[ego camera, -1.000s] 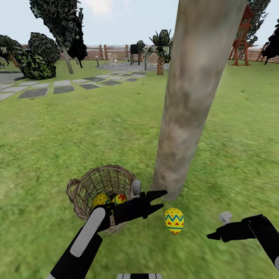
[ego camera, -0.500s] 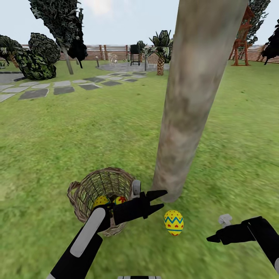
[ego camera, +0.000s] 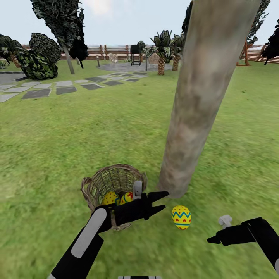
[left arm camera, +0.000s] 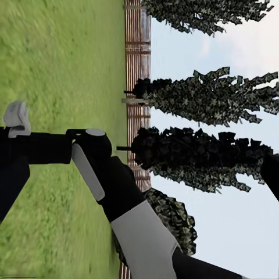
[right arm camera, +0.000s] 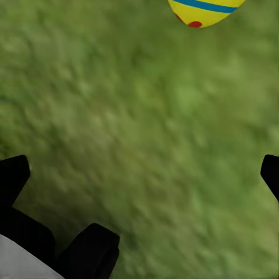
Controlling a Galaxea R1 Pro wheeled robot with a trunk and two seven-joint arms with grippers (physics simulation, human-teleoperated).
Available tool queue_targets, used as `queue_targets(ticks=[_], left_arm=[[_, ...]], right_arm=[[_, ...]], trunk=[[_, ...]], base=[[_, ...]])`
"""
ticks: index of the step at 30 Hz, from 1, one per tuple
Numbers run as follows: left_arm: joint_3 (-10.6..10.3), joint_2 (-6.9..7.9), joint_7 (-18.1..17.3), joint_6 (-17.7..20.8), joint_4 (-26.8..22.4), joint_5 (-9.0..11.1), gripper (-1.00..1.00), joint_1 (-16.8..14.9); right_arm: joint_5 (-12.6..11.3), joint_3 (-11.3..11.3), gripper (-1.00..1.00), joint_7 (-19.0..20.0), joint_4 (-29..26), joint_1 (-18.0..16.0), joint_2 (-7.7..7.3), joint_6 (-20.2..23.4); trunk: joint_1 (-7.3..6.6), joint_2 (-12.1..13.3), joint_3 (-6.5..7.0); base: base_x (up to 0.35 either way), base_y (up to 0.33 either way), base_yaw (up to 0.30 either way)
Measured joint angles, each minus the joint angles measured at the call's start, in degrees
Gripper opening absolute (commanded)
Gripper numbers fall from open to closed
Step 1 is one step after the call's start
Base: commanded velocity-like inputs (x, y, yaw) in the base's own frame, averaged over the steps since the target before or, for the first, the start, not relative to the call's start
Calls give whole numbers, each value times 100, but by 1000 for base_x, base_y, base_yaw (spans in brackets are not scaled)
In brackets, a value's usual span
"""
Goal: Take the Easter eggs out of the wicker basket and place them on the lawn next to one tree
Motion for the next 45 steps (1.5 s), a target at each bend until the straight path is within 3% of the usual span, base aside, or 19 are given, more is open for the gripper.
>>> queue_targets(ticks=[18, 34, 45], left_arm=[[10, -8, -24, 7, 279, 1, 100, 1], [9, -2, -32, 14, 270, 15, 100, 1], [9, -5, -32, 18, 272, 12, 100, 0]], right_arm=[[-12, 6, 100, -1, 1, -1, 1, 5], [-5, 5, 100, 2, -1, -1, 3, 11], [-18, 5, 100, -1, -1, 0, 0, 15]], trunk=[[-1, 0, -12], [-1, 0, -90], [-1, 0, -98]], base=[[-10, 308, 30], [0, 27, 233], [0, 263, 121]])
